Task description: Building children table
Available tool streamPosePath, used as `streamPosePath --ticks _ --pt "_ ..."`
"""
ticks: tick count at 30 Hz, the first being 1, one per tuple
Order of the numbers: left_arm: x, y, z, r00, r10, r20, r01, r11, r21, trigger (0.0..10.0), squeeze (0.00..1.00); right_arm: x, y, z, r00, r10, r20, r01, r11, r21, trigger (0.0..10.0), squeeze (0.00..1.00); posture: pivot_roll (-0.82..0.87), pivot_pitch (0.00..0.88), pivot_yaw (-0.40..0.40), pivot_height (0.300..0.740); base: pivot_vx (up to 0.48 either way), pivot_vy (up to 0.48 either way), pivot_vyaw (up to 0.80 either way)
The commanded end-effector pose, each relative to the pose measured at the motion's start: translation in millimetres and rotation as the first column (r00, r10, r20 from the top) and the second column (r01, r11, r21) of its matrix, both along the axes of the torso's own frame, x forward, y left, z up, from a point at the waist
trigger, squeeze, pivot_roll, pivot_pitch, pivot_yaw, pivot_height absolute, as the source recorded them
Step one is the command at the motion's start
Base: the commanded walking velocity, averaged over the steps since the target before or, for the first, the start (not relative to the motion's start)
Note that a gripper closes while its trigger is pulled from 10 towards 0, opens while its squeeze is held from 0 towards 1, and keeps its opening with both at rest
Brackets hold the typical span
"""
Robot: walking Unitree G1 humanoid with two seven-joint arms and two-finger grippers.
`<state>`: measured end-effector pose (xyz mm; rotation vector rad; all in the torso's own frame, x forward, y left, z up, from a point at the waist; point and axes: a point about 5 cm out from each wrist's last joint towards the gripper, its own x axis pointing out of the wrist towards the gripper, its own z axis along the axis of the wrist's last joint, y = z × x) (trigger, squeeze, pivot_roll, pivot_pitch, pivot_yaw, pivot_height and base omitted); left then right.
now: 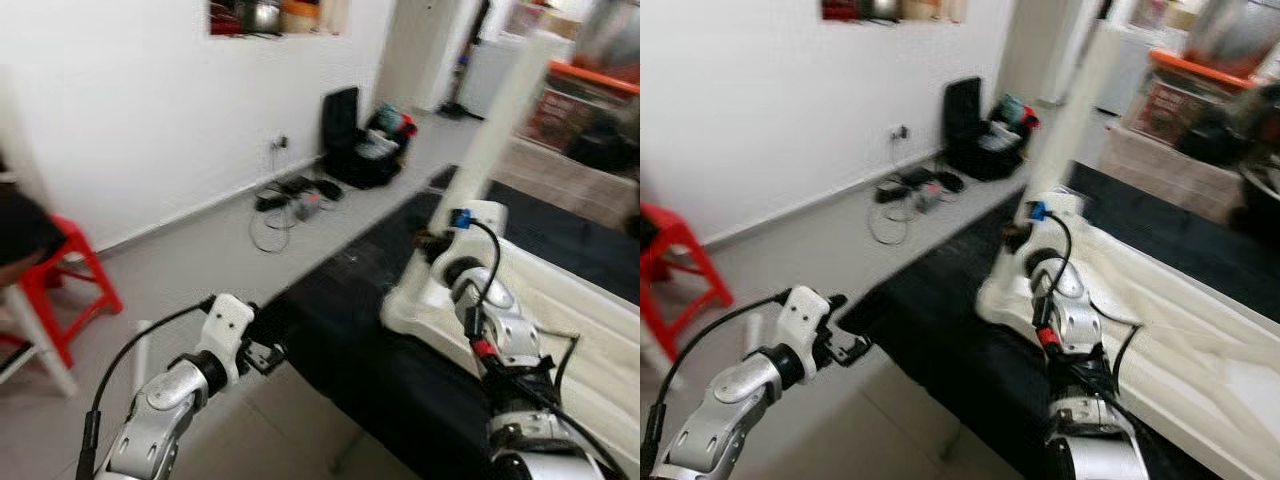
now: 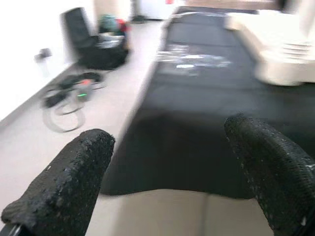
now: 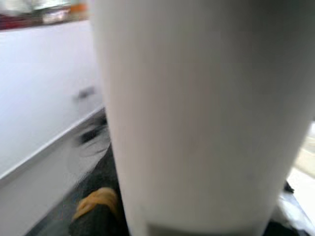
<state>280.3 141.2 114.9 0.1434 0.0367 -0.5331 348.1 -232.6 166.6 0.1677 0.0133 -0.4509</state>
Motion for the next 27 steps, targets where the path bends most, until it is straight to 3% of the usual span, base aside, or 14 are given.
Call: streamPosePath --ticks 1,3,6,7,9,10,15,16,18,19,22,25,26,27 --pt "0.3 -4.2 0 1.0 -0.015 0.0 0.015 1.0 0.01 10.0 0.0 -27.5 -16.1 -48 0.959 -0.183 -0.215 0.197 0.979 0.045 0.0 0.0 0.13 0.0 -0.159 0.74 0.0 0.0 0.0" --pt "0.6 -3.7 0 1.0 -0.012 0.0 0.012 1.0 0.01 10.0 0.0 -35.9 -11.1 -54 0.951 -0.201 -0.235 0.22 0.974 0.058 0.0 0.0 0.13 0.0 -0.154 0.74 0.0 0.0 0.0" --pt "0.6 -3.5 -1 1.0 -0.022 -0.007 0.022 1.0 0.013 10.0 0.0 -42.6 22.5 -63 0.966 -0.058 -0.251 0.094 0.987 0.134 0.0 0.0 0.12 0.0 -0.147 0.74 0.0 0.0 0.0" --pt "0.5 -3.6 -1 1.0 -0.023 -0.007 0.023 1.0 0.013 10.0 0.0 -41.5 24.6 -63 0.968 -0.038 -0.249 0.074 0.987 0.14 10.0 0.0 0.12 0.0 -0.147 0.74 0.0 0.0 0.0" --pt "1.0 -4.0 -1 1.0 -0.026 -0.007 0.026 1.0 0.012 10.0 0.0 -34.0 36.2 -50 0.988 0.048 -0.146 -0.028 0.991 0.134 10.0 0.0 0.11 0.0 -0.145 0.74 0.0 0.0 0.0" --pt "1.9 -4.9 -1 1.0 -0.031 -0.005 0.031 0.999 0.01 10.0 0.0 -24.2 55.7 -29 0.977 0.213 0.004 -0.212 0.97 0.121 10.0 1.0 0.11 0.0 -0.148 0.74 0.0 0.0 0.0" --pt "2.4 -5.9 0 0.999 -0.034 -0.003 0.034 0.999 0.006 10.0 0.0 -17.3 69.4 -12 0.933 0.349 0.084 -0.358 0.925 0.129 10.0 1.0 0.11 0.0 -0.149 0.74 0.0 0.0 0.0" --pt "2.1 -6.4 0 0.999 -0.037 -0.002 0.037 0.999 0.004 10.0 0.0 -12.1 73.7 3 0.863 0.482 0.15 -0.497 0.863 0.09 10.0 0.0 0.12 0.0 -0.152 0.74 0.0 0.0 0.0" --pt "1.6 -7.4 0 0.999 -0.045 -0.002 0.045 0.999 0.0 10.0 0.0 -8.9 73.4 25 0.737 0.644 0.204 -0.66 0.752 0.009 10.0 0.0 0.12 0.0 -0.157 0.74 0.0 0.0 0.0" --pt "1.6 -7.4 0 0.999 -0.045 -0.002 0.045 0.999 0.0 10.0 0.0 -8.9 73.4 25 0.737 0.644 0.204 -0.66 0.752 0.009 10.0 0.0 0.12 0.0 -0.157 0.74 0.0 0.0 0.0" --pt "2.7 -7.7 1 0.998 -0.055 0.002 0.055 0.998 0.002 10.0 0.0 -9.4 67.6 41 0.526 0.839 0.14 -0.829 0.542 -0.139 10.0 0.0 0.12 0.0 -0.167 0.74 0.0 0.0 0.0" --pt "3.9 -7.7 2 0.998 -0.055 0.005 0.055 0.999 0.001 10.0 0.0 -2.8 64.8 45 0.501 0.859 0.109 -0.84 0.512 -0.181 10.0 0.0 0.13 0.0 -0.165 0.74 0.0 0.0 0.0" --pt "4.4 -8.4 2 0.999 -0.053 0.007 0.053 0.999 0.001 10.0 0.0 4.0 63.3 48 0.517 0.85 0.107 -0.828 0.527 -0.189 7.3 0.0 0.13 0.0 -0.168 0.74 0.0 0.0 0.0" --pt "4.5 -8.9 2 0.999 -0.052 0.007 0.052 0.999 0.001 10.0 0.0 6.4 62.9 48 0.523 0.845 0.109 -0.825 0.535 -0.185 7.3 0.0 0.13 0.0 -0.168 0.74 0.0 0.0 0.0"
